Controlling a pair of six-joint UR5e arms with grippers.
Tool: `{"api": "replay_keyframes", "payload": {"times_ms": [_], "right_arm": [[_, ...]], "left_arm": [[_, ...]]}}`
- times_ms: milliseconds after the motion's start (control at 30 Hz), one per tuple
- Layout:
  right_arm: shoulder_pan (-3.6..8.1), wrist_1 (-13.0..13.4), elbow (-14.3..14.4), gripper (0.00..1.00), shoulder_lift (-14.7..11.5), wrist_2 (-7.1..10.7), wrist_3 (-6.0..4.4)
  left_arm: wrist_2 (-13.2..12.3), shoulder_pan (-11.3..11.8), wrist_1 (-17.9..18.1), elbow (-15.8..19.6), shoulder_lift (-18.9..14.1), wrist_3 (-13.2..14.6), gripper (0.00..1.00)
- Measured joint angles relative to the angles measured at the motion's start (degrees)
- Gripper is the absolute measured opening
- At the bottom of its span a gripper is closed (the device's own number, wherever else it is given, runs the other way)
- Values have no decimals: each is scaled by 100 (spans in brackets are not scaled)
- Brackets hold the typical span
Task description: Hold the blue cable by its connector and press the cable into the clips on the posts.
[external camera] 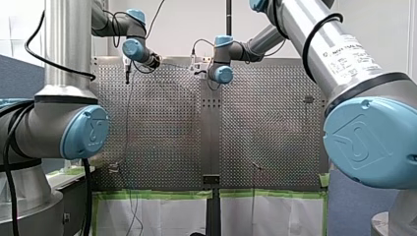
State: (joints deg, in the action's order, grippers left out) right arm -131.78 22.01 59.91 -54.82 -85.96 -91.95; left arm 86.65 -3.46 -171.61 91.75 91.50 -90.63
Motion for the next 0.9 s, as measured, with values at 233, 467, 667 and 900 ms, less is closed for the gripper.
{"api": "replay_keyframes", "payload": {"times_ms": [233, 467, 667, 900], "right_arm": [[0, -7, 3, 0, 0, -4, 4], [1, -87, 124, 0, 2, -91, 39], [1, 1, 408, 0, -1, -187, 47], [-5, 307, 765, 0, -1, -218, 49]], "left_arm": [[222, -51, -10, 0, 1, -33, 0], [458, -144, 109, 176, 2, -23, 0], [710, -317, 367, 444, 71, -12, 0], [1037, -626, 697, 706, 366, 67, 0]]}}
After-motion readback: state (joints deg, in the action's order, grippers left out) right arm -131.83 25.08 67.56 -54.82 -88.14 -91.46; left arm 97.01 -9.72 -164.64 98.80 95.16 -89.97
